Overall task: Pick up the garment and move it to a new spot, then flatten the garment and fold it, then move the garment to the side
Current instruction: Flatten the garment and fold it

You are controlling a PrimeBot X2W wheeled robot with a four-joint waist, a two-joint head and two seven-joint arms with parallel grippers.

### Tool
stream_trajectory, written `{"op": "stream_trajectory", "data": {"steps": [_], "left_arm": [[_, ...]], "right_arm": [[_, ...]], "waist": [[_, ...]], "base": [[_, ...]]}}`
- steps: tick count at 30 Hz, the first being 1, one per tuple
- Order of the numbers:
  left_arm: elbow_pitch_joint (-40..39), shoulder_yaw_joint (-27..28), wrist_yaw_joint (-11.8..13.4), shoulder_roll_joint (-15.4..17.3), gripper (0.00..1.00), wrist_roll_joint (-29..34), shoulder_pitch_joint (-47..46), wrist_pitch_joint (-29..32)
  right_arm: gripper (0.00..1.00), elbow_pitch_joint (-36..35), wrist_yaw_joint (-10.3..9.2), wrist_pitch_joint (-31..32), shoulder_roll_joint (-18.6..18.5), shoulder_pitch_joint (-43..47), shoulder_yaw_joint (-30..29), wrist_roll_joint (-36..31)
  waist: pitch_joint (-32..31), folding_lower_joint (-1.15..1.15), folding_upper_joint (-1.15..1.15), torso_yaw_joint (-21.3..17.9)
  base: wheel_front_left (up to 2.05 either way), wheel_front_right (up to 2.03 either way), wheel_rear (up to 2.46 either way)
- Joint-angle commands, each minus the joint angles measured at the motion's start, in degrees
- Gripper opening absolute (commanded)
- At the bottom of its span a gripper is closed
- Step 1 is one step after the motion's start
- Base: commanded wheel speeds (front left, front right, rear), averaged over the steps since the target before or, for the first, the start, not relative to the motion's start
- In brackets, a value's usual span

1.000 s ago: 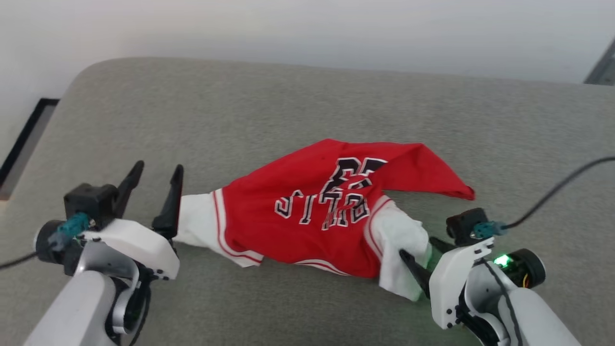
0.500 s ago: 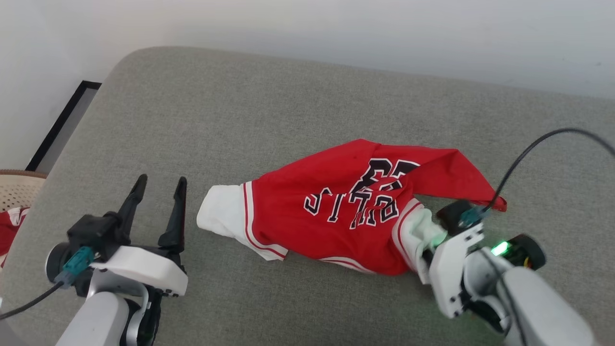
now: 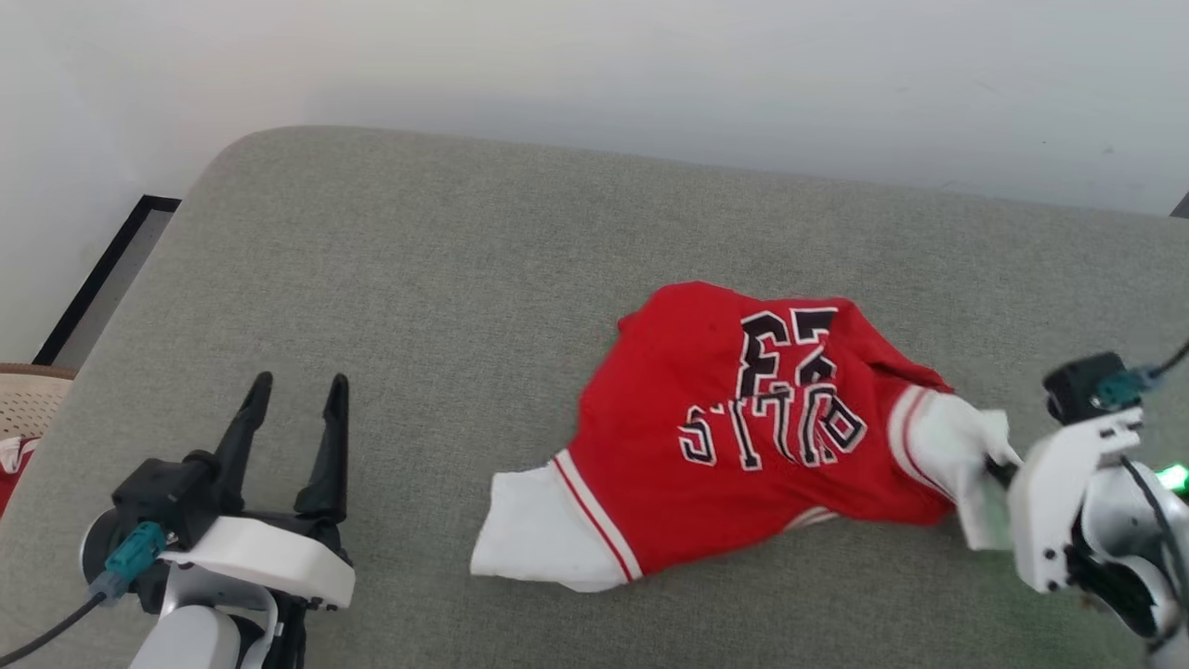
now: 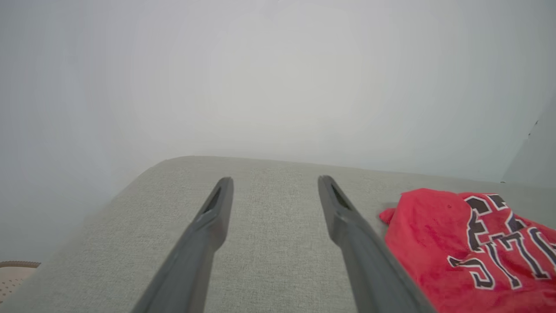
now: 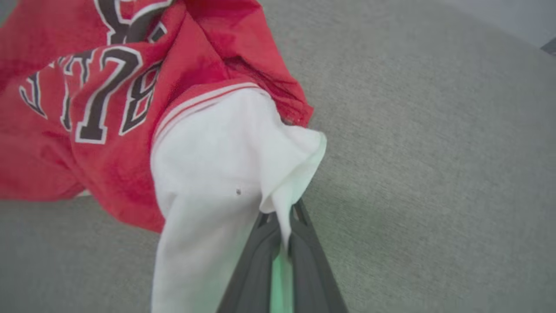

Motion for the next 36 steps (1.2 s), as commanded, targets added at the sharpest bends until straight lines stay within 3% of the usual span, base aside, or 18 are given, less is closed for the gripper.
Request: {"op": "stream_trajectory", "data": {"steps": [1, 5, 6, 7, 8, 13, 22, 29, 36], "left_arm": [[0.14, 0.12, -0.51, -0.15, 1.0, 0.65, 0.75, -0.31], [1.41, -0.33, -2.06, -0.65, 1.0, 0.34, 0.77, -0.31], [1.77, -0.35, -2.39, -0.75, 1.0, 0.17, 0.71, -0.31], [2.11, -0.7, -2.69, -0.72, 1.0, 0.27, 0.68, -0.31], [2.47, -0.93, -2.94, -0.69, 1.0, 0.41, 0.63, -0.31], [3.93, -2.35, -3.76, -0.56, 1.0, -0.13, 0.69, 1.97], [4.87, -4.2, -2.78, -0.04, 1.0, -1.94, 1.49, 11.2], [4.58, -6.16, -0.09, 0.11, 1.0, -3.84, 2.47, 23.54], [3.94, -7.34, 3.87, 0.53, 1.0, -5.01, 2.93, 34.3]], "right_arm": [[0.0, 0.13, -0.01, 0.63, 0.25, 1.18, -1.05, -0.49], [0.0, 2.69, -0.01, 1.28, 1.76, 2.95, -3.38, -0.96], [0.29, 3.55, -0.01, 0.8, 1.96, 2.99, -3.58, -1.48], [0.79, 4.46, -0.01, 0.71, 2.49, 2.97, -3.69, -1.56], [1.0, 5.16, -0.01, 0.43, 3.01, 2.79, -3.63, -1.65], [1.0, 4.05, -0.01, 0.36, 3.18, 1.96, -3.72, -1.7], [1.0, -6.42, -0.01, -2.0, 4.39, 3.25, -9.2, -2.36], [1.0, -18.96, -0.01, -9.47, 10.34, 5.01, -14.26, -6.29], [1.0, -24.62, -0.01, -18.49, 15.82, 6.86, -16.51, -10.48]], "waist": [[-0.02, 0.0, 0.0, -0.04], [-0.11, 0.0, 0.0, -0.24], [-0.17, 0.0, 0.0, -0.31], [-0.23, 0.0, 0.0, -0.39], [-0.31, 0.0, 0.0, -0.5], [-0.66, 0.0, 0.0, -1.46], [-0.89, 0.0, 0.0, -4.73], [-0.38, 0.0, 0.0, -9.03], [0.33, 0.0, 0.0, -12.73]], "base": [[0.0, 0.0, 0.0], [0.0, 0.0, 0.0], [0.0, 0.0, 0.0], [0.0, 0.0, 0.0], [0.0, 0.0, 0.0], [0.0, 0.0, 0.0], [0.0, 0.0, 0.0], [0.0, 0.0, 0.0], [0.0, 0.0, 0.0]]}}
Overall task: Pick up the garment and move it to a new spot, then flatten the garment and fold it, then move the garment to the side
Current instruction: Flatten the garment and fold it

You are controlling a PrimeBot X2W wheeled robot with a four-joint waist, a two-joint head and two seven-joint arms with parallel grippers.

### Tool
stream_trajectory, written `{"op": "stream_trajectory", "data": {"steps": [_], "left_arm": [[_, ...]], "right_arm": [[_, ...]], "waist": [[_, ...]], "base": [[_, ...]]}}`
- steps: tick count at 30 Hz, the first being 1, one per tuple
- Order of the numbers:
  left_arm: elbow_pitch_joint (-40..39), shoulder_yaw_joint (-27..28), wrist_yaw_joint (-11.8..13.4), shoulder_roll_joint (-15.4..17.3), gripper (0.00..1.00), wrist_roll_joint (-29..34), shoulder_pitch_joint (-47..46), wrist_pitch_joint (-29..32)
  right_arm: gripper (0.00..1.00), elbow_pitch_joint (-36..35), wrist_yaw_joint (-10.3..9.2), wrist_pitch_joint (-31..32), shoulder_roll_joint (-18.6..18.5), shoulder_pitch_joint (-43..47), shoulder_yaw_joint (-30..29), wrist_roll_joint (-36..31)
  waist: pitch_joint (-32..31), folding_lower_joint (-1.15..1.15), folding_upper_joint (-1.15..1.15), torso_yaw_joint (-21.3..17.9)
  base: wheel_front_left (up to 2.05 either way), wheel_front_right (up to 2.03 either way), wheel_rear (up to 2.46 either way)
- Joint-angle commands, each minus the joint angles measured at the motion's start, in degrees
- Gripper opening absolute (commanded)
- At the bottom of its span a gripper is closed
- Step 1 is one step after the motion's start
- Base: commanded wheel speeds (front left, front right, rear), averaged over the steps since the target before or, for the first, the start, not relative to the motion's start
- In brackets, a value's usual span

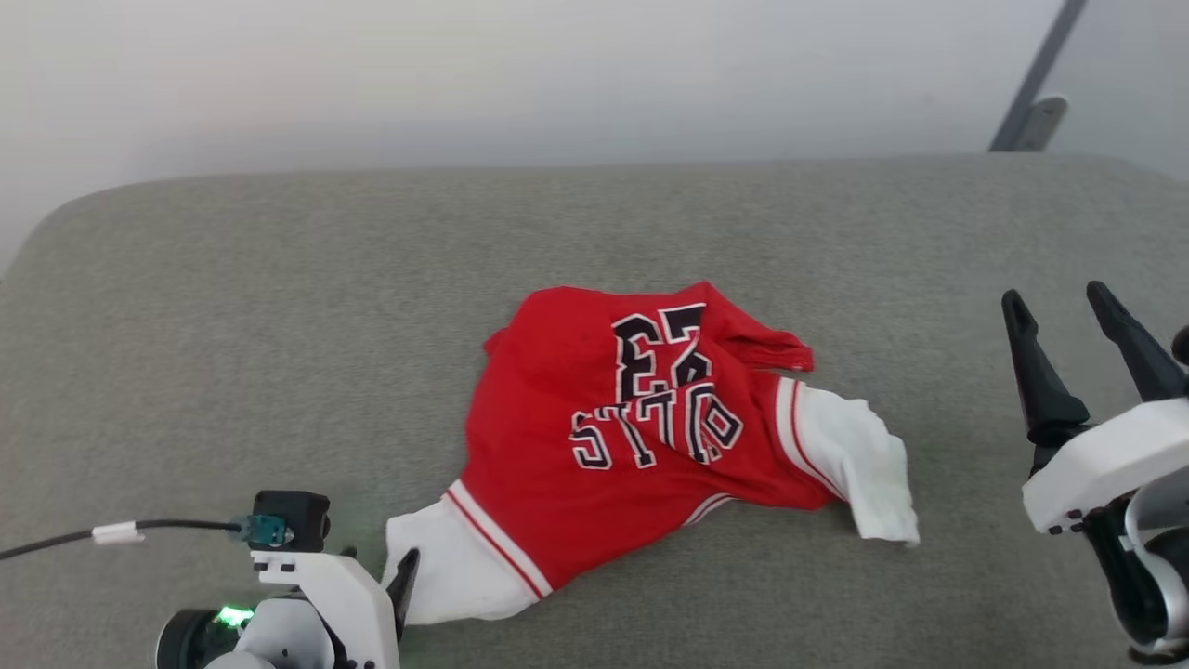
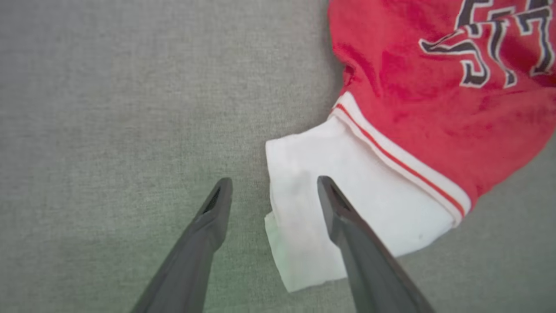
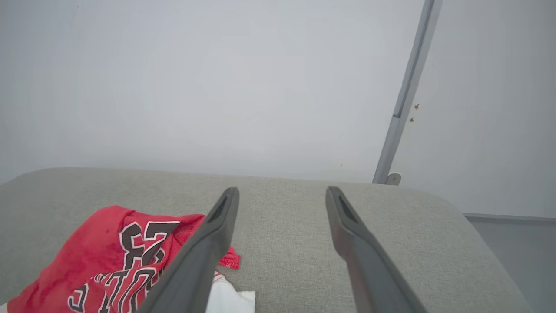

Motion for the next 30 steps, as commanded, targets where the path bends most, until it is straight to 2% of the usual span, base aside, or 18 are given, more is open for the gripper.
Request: {"op": "stream_trajectory", "data": {"steps": [1, 6, 14, 17, 18, 19, 20, 27, 30], "left_arm": [[-0.46, 0.0, 1.4, -0.15, 1.0, -0.97, 1.05, 2.58], [-2.44, -1.05, 5.45, 0.61, 1.0, -1.0, 1.35, 11.54], [-4.7, -2.25, 11.33, 0.88, 1.0, -1.44, 3.13, 21.49], [-4.77, -3.09, 11.7, 0.9, 1.0, -1.1, 2.89, 23.26], [-4.38, -3.79, 11.18, 1.23, 0.58, -0.9, 2.83, 24.03], [-4.19, -4.07, 10.84, 1.33, 0.2, -0.88, 2.77, 24.4], [-4.2, -4.03, 10.76, 1.44, 0.0, -0.92, 2.47, 24.2], [-4.58, -1.87, 9.46, 5.47, 0.0, -0.72, -0.72, 23.42], [-4.88, -1.02, 7.9, 7.5, 0.0, -0.78, -2.5, 23.72]], "right_arm": [[1.0, -0.71, 0.01, -1.37, 1.58, 0.97, -0.71, -0.57], [1.0, -1.85, 0.01, -2.38, 3.93, 2.77, -1.49, -1.58], [1.0, -3.43, 0.01, -2.99, 5.64, 5.12, -2.89, -1.29], [1.0, -3.63, 0.01, -3.25, 6.1, 5.48, -2.99, -0.95], [1.0, -3.71, 0.01, -3.42, 6.19, 5.51, -3.0, -1.08], [1.0, -3.65, 0.01, -3.63, 6.26, 5.55, -2.95, -1.06], [1.0, -3.34, 0.01, -3.64, 6.33, 5.53, -2.99, -0.76], [1.0, -2.5, 0.01, -4.61, 6.5, 5.66, -2.86, -0.34], [1.0, -2.33, 0.01, -5.02, 6.54, 5.75, -2.6, -0.25]], "waist": [[0.35, 0.0, 0.0, -1.48], [0.83, 0.0, 0.0, -3.77], [1.75, 0.0, 0.0, -6.0], [2.01, 0.0, 0.0, -6.47], [2.04, 0.0, 0.0, -6.6], [2.07, 0.0, 0.0, -6.74], [2.08, 0.0, 0.0, -6.84], [1.86, 0.0, 0.0, -7.0], [1.68, 0.0, 0.0, -6.97]], "base": [[0.0, 0.0, 0.0], [0.0, 0.0, 0.0], [0.0, 0.0, 0.0], [0.0, 0.0, 0.0], [0.0, 0.0, 0.0], [0.0, 0.0, 0.0], [0.0, 0.0, 0.0], [0.0, 0.0, 0.0], [0.0, 0.0, 0.0]]}}
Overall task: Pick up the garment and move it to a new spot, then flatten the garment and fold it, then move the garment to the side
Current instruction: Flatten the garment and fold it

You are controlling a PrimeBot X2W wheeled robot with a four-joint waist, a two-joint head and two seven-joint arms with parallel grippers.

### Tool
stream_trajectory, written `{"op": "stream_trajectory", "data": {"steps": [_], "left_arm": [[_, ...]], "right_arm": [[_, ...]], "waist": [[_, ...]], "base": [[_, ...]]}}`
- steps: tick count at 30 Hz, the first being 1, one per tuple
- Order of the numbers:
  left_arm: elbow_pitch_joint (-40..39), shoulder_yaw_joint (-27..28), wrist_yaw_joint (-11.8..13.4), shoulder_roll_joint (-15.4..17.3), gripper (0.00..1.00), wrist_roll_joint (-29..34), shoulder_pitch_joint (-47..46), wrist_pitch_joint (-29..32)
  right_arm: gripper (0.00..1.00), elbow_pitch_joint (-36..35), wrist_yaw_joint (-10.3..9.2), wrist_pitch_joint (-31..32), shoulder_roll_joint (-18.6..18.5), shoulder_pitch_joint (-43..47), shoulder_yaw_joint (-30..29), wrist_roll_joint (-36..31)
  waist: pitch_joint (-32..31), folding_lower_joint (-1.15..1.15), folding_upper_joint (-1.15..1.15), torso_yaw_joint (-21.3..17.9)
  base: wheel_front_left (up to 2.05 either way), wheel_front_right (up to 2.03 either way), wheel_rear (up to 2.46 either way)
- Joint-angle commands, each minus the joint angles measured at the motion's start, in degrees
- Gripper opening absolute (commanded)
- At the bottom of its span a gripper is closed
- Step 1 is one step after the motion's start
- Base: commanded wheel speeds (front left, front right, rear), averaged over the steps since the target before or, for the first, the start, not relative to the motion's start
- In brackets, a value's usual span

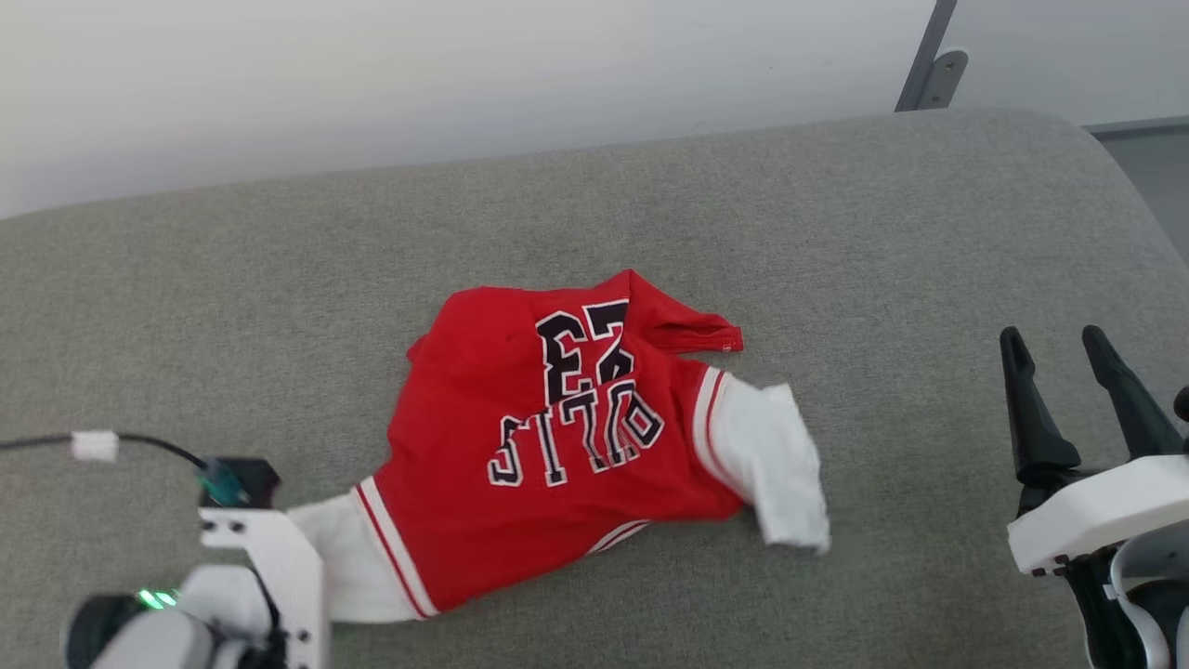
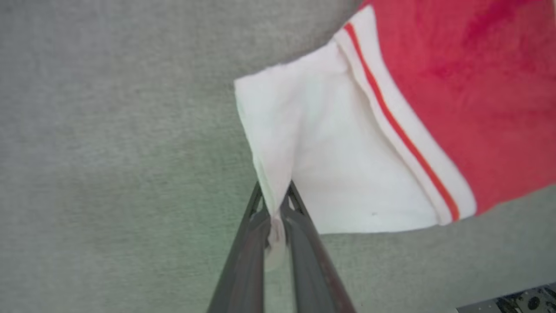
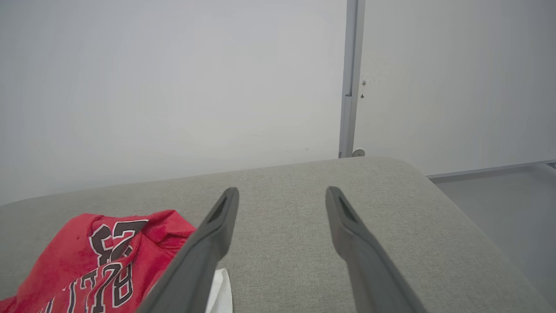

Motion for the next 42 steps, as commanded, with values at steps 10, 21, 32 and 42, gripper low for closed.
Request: {"op": "stream_trajectory", "data": {"steps": [10, 21, 32, 42], "left_arm": [[5.22, 2.79, -4.95, 5.39, 0.0, -0.94, -9.03, -0.16], [17.45, 2.03, -9.08, 4.06, 1.0, -4.94, -14.74, 5.84], [26.92, -0.91, -11.11, 1.59, 0.8, -3.57, -19.37, 5.55], [32.25, -3.3, -14.89, -2.74, 0.0, -3.15, -23.86, 1.85]], "right_arm": [[1.0, 1.19, 0.01, -1.25, -0.57, -0.61, 1.54, 0.49], [1.0, 1.15, 0.01, -2.13, -0.8, -0.98, 4.02, 0.43], [1.0, 0.52, 0.01, 1.6, -1.38, -0.04, 7.76, 0.03], [1.0, 7.0, 0.01, 12.02, -2.94, -0.89, 14.78, 3.01]], "waist": [[-0.64, 0.0, 0.0, -0.37], [-1.14, 0.0, 0.0, -0.53], [0.95, 0.0, 0.0, -0.62], [3.12, 0.0, 0.0, 0.87]], "base": [[0.0, 0.0, 0.0], [0.0, 0.0, 0.0], [0.0, 0.0, 0.0], [0.0, 0.0, 0.0]]}}
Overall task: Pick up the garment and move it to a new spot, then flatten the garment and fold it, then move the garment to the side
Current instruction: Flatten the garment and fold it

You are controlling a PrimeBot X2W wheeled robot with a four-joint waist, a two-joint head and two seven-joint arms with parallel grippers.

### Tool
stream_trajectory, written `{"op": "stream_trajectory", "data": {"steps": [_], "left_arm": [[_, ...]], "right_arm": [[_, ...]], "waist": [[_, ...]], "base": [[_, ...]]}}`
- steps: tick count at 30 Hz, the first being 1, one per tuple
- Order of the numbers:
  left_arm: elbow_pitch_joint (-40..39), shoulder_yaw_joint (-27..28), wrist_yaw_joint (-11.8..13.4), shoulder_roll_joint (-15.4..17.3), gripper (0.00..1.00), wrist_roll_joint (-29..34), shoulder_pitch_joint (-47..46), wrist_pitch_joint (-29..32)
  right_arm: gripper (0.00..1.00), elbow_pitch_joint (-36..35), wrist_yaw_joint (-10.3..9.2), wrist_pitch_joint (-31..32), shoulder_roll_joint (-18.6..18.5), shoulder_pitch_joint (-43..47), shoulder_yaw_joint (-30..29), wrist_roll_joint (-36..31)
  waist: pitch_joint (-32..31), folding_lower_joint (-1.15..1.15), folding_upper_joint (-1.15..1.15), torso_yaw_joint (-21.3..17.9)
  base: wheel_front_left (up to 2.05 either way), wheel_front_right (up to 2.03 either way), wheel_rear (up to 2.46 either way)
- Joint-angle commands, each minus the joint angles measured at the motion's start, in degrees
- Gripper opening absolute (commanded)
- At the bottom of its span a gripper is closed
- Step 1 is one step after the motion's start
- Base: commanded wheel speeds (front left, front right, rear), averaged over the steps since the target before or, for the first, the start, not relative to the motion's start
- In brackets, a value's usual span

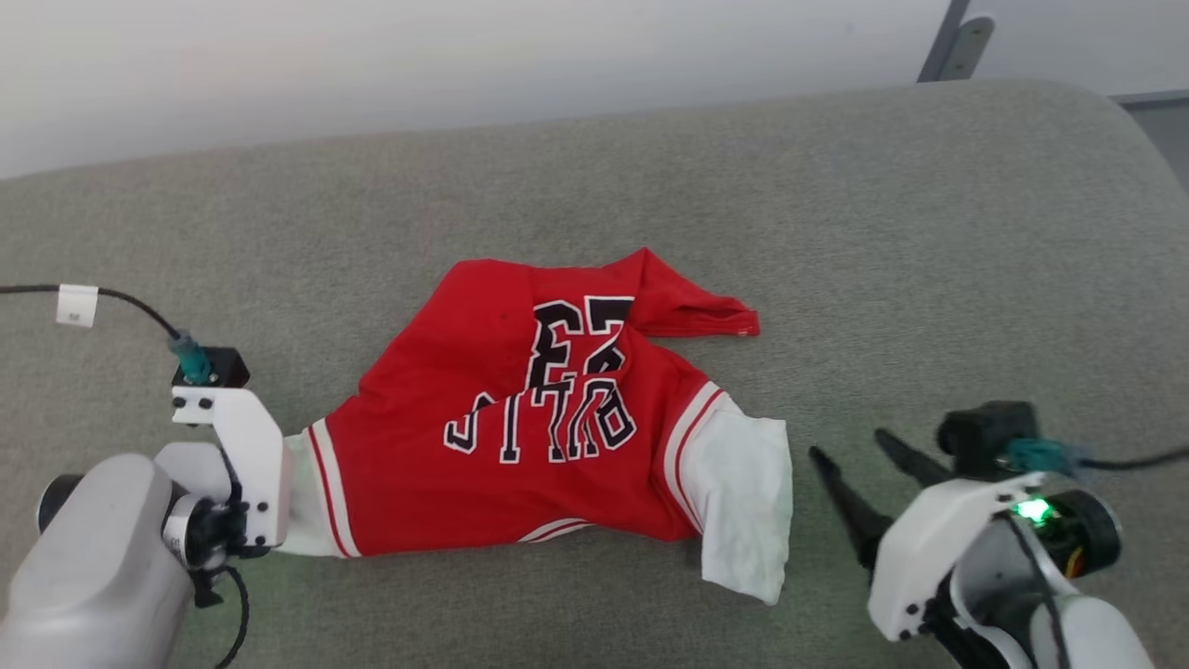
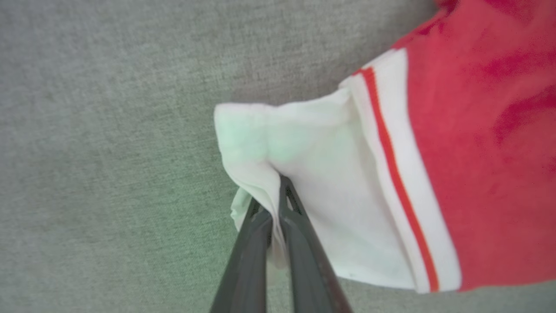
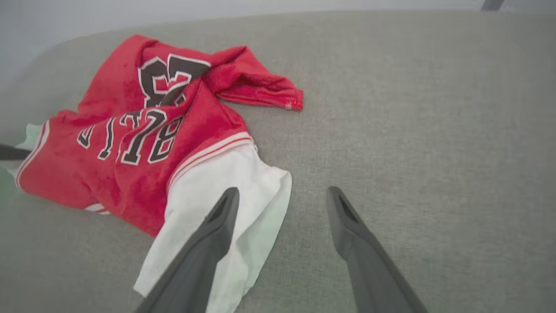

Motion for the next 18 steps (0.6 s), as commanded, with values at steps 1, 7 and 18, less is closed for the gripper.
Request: {"op": "stream_trajectory", "data": {"steps": [1, 7, 18], "left_arm": [[0.57, -0.6, -0.3, -1.11, 0.0, 0.18, -0.3, -0.58], [2.72, -1.48, -1.4, -3.25, 0.0, 0.34, -3.73, -2.46], [6.04, -2.96, -2.86, -5.7, 0.0, 0.05, -7.21, -4.67]], "right_arm": [[1.0, 0.14, 0.01, 0.35, -0.26, -0.98, 0.11, 0.29], [1.0, 6.99, 0.01, 5.68, -2.03, -4.83, 3.84, 0.69], [1.0, 26.36, 0.21, 15.65, -2.04, -10.24, 14.52, 4.98]], "waist": [[0.45, 0.0, 0.0, 0.48], [2.42, 0.0, 0.0, 2.81], [4.35, 0.0, 0.0, 5.56]], "base": [[0.0, 0.0, 0.0], [0.0, 0.0, 0.0], [0.0, 0.0, 0.0]]}}
